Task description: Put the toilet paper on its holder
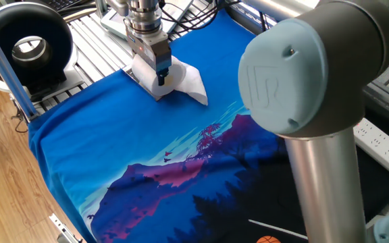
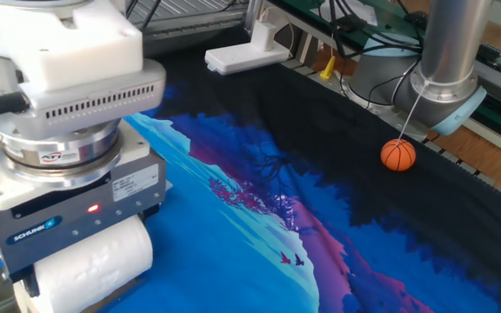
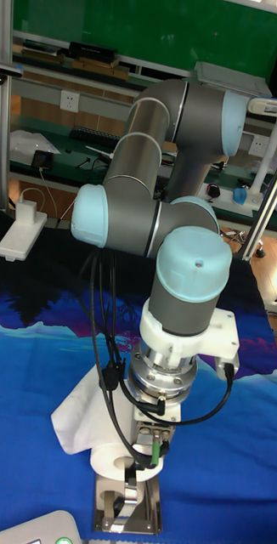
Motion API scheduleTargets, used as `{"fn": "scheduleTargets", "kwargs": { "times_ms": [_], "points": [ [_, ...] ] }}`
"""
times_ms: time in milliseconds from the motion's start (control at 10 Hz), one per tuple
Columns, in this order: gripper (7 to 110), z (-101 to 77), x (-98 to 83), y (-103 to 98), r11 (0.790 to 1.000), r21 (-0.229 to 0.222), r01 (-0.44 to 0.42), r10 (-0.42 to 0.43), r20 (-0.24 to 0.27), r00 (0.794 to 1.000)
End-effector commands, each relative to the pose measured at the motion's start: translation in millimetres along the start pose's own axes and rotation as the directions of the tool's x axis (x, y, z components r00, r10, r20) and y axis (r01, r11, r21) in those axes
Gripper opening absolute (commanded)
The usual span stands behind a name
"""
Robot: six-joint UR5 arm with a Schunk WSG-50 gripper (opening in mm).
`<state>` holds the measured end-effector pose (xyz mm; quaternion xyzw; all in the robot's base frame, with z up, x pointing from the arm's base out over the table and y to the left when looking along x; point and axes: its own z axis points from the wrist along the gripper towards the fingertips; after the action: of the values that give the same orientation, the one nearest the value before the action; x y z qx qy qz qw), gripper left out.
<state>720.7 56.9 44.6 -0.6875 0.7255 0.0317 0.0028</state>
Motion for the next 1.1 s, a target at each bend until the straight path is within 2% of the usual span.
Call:
{"fn": "scheduleTargets", "kwargs": {
  "times_ms": [0,100,200,500,800,1000],
  "points": [
    [7,-4.4,2.5,12,1.000,-0.023,-0.010,0.010,-0.019,1.000],
    [7,-5.4,2.7,18,0.999,-0.040,-0.018,0.017,-0.019,1.000],
    [7,-6.7,2.7,20,0.999,-0.038,-0.020,0.019,-0.020,1.000],
    [7,-10.1,0.7,16,1.000,0.001,0.021,-0.021,-0.012,1.000],
    [7,-13.2,-3.2,19,0.999,0.016,0.052,-0.052,0.000,0.999],
    [7,-14.8,-1.0,22,0.997,0.026,0.074,-0.073,-0.019,0.997]
  ]
}}
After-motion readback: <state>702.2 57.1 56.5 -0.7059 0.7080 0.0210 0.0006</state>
